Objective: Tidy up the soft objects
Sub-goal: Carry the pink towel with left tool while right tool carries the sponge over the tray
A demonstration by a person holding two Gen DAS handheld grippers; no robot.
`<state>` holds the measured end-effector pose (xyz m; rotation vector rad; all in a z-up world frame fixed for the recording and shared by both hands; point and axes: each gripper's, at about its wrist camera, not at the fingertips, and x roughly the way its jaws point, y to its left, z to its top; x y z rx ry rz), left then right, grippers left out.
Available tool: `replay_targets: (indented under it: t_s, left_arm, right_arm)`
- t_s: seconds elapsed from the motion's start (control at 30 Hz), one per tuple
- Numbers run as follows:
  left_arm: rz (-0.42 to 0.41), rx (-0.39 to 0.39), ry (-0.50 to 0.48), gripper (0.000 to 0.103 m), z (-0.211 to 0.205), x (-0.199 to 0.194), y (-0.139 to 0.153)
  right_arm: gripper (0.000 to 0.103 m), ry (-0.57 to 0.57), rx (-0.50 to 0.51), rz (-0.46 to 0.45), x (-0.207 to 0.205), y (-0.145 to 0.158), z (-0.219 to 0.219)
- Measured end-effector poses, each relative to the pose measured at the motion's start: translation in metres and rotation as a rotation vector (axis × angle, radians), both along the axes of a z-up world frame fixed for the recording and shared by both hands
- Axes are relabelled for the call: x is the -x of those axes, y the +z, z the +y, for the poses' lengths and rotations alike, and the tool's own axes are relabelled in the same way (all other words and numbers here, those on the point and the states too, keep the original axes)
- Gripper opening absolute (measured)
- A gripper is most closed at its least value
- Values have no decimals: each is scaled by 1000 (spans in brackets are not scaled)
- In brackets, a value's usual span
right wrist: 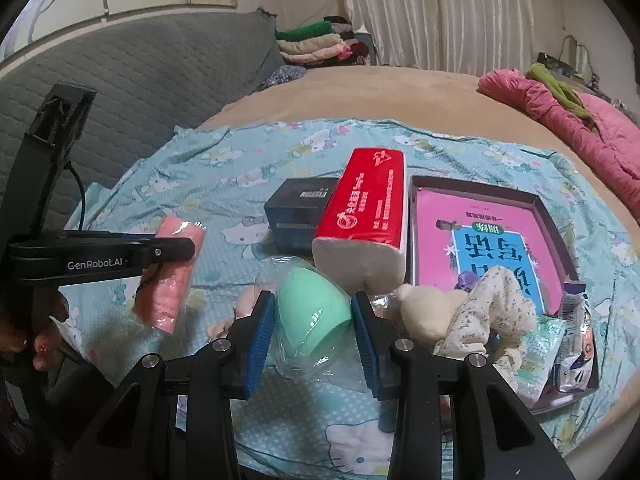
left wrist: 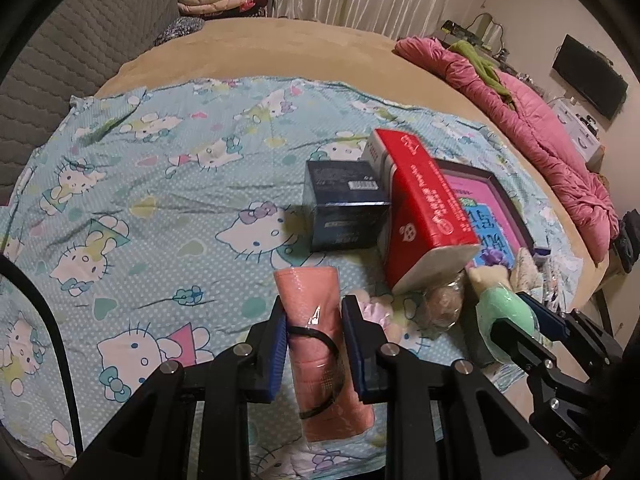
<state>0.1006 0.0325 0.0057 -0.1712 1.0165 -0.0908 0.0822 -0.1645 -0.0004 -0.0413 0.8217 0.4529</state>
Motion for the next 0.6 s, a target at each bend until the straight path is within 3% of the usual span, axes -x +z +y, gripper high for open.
replay_targets:
  t_s: [0.2,0.6]
  left_arm:
    - [-41,1,-24,26,-14,4,16]
    - [-101,16,-134,26,-76,7,47]
  right_arm:
    - [41,-29,-25,-31,1,12,-13]
    - [41,-170,-81,-95,6,40,-80]
